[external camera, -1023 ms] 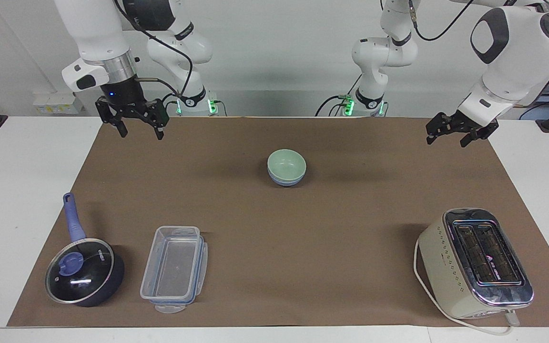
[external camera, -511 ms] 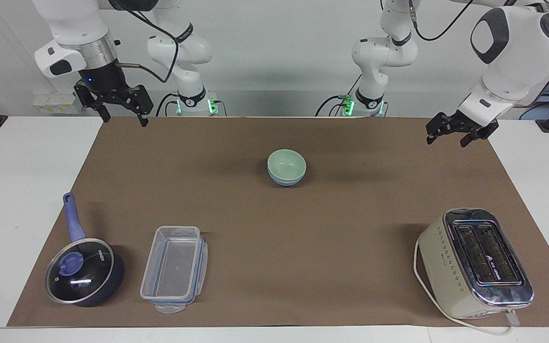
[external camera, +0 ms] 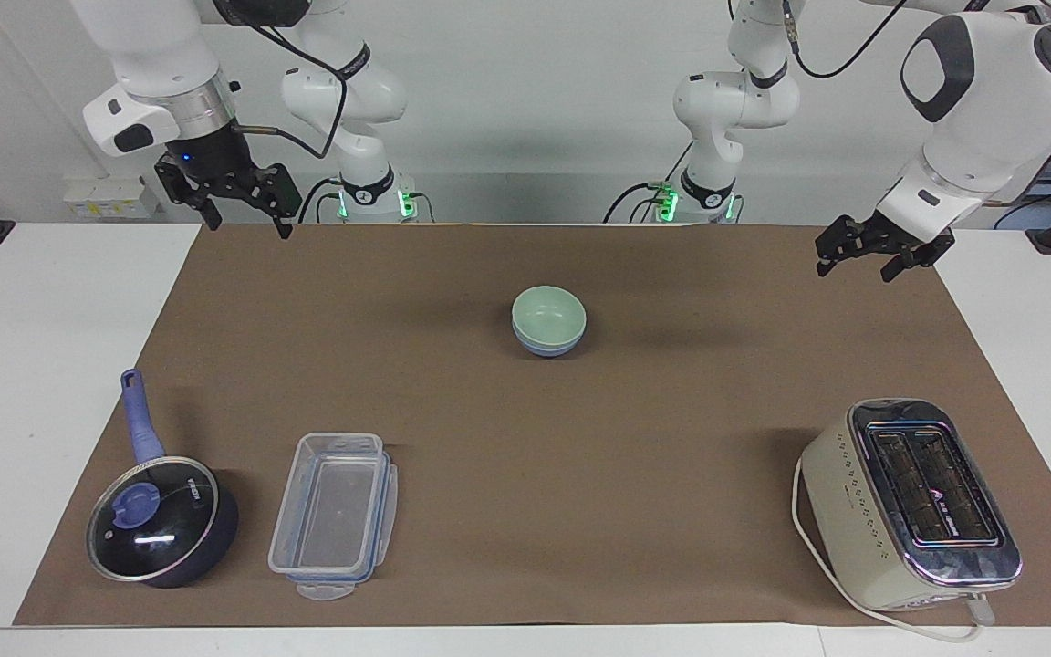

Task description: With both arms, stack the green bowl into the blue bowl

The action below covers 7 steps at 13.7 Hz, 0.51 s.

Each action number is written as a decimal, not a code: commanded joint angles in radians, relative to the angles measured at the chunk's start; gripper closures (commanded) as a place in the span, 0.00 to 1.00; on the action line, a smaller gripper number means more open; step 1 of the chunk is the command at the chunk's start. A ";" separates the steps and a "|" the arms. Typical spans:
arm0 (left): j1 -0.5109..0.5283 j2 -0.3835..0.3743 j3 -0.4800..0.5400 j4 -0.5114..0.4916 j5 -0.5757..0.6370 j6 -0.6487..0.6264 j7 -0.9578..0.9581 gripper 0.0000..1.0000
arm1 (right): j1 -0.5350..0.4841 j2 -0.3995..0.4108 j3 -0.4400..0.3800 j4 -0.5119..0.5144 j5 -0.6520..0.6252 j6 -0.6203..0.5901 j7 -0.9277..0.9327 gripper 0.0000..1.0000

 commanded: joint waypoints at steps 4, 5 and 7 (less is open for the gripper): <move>0.016 0.005 -0.010 0.016 0.016 -0.019 0.012 0.00 | -0.015 -0.030 0.007 -0.040 0.007 0.011 -0.025 0.00; 0.016 0.004 -0.011 0.016 0.016 -0.019 0.012 0.00 | -0.015 -0.030 0.007 -0.041 0.013 0.009 -0.022 0.00; 0.016 0.005 -0.011 0.016 0.016 -0.019 0.010 0.00 | -0.015 -0.030 0.007 -0.040 0.013 0.012 -0.024 0.00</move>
